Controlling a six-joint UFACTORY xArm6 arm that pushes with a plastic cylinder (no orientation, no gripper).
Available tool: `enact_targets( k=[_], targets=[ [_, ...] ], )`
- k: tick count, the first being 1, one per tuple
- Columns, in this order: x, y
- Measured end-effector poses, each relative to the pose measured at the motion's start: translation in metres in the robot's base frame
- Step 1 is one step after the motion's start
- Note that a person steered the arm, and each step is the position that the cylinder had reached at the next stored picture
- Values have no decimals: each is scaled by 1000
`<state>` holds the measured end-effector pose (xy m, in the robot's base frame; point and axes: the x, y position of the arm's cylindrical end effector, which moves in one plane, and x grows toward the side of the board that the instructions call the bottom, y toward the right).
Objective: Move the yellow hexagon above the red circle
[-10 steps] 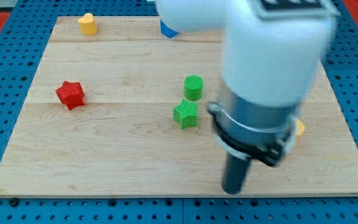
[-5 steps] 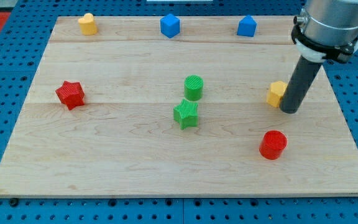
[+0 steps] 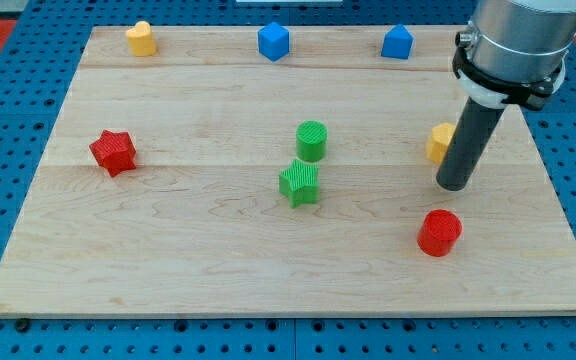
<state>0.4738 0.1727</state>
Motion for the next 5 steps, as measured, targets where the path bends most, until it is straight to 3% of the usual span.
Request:
enact_targets(
  k=[2, 5],
  targets=[
    [-9, -22],
    [-70, -87]
  ],
)
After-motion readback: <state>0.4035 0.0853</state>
